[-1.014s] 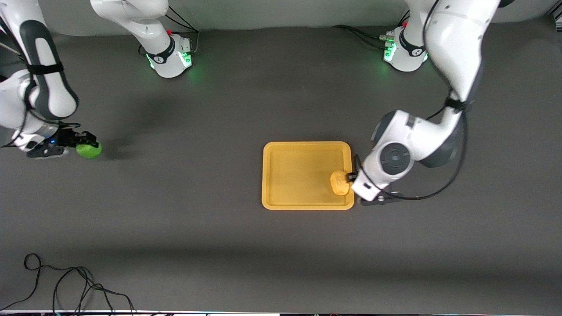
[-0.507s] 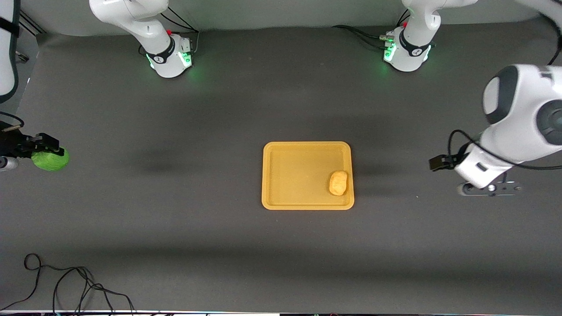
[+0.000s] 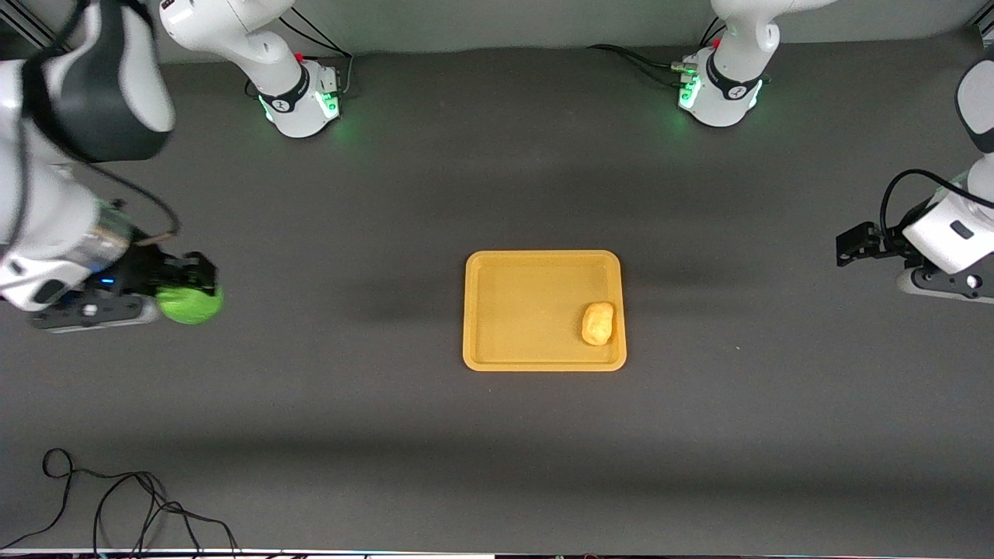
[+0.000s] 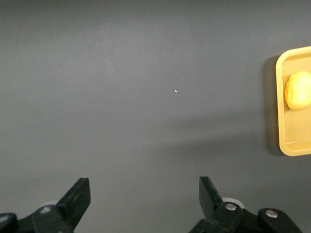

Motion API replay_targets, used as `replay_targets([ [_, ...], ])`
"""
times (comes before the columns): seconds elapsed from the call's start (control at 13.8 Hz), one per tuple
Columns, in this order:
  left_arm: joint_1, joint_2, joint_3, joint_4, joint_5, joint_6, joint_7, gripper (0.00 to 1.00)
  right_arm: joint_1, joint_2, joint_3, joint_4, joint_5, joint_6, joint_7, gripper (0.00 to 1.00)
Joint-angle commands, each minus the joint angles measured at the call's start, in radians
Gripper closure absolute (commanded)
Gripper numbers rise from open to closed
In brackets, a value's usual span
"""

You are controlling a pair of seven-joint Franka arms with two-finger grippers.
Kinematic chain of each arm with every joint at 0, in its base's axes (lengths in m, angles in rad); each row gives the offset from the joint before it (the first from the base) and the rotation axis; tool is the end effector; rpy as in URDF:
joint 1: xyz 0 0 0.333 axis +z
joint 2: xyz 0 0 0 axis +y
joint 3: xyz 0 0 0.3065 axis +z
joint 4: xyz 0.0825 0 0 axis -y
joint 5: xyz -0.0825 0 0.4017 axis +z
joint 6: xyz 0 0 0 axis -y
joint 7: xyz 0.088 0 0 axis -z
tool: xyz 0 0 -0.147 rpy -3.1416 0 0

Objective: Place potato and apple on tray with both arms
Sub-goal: 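Lift the green apple with the right gripper and carry it over the tray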

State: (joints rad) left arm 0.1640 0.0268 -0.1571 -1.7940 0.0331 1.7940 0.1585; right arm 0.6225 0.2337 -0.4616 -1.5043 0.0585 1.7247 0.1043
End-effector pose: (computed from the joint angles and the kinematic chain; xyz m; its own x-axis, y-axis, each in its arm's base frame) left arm 0.5843 0.0087 0.4687 0.9869 -0.1583 -0.0306 -0.1590 -0.9870 -0.0233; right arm 0.6299 0.1339 0.4923 0.9981 0.0597 0.0157 0.0589 -0.9973 0.0440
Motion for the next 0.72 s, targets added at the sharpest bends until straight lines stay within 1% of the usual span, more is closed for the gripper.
replay_targets([
  [0.0,0.003,-0.048,-0.004,-0.058,-0.016,0.035,-0.025,0.0,0.109,0.166,-0.006,0.191,0.094,-0.028,0.235,0.57],
  [0.07,0.0,-0.039,-0.004,-0.044,-0.015,0.03,-0.04,0.0,0.15,0.214,-0.002,0.231,0.137,-0.028,0.332,0.57],
  [0.14,0.003,-0.035,-0.002,-0.041,-0.007,0.025,-0.039,0.0,0.195,0.255,0.0,0.26,0.159,-0.024,0.419,0.57],
  [0.22,0.009,-0.035,-0.002,-0.038,-0.004,0.024,-0.034,0.0,0.247,0.301,0.004,0.301,0.172,-0.014,0.502,0.57],
  [0.29,0.009,-0.033,-0.001,-0.024,-0.004,0.019,-0.042,0.0,0.29,0.362,0.024,0.361,0.178,-0.011,0.574,0.57],
  [0.36,0.008,-0.022,-0.001,-0.004,-0.005,0.016,-0.048,0.0,0.307,0.428,0.064,0.434,0.182,-0.011,0.653,0.57],
  [0.43,0.008,-0.01,-0.001,0.013,-0.004,0.015,-0.075,0.0,0.307,0.496,0.124,0.522,0.181,-0.01,0.758,0.57],
  [0.51,0.008,-0.004,-0.001,0.018,-0.001,0.024,-0.098,0.0,0.307,0.536,0.167,0.564,0.181,0.018,0.831,0.57],
  [0.58,0.009,0.002,-0.001,0.034,-0.002,0.027,-0.103,0.0,0.309,0.553,0.2,0.564,0.181,0.065,0.877,0.57],
  [0.65,0.009,0.022,-0.001,0.063,-0.012,0.019,-0.105,0.0,0.31,0.578,0.214,0.564,0.176,0.088,0.89,0.57],
])
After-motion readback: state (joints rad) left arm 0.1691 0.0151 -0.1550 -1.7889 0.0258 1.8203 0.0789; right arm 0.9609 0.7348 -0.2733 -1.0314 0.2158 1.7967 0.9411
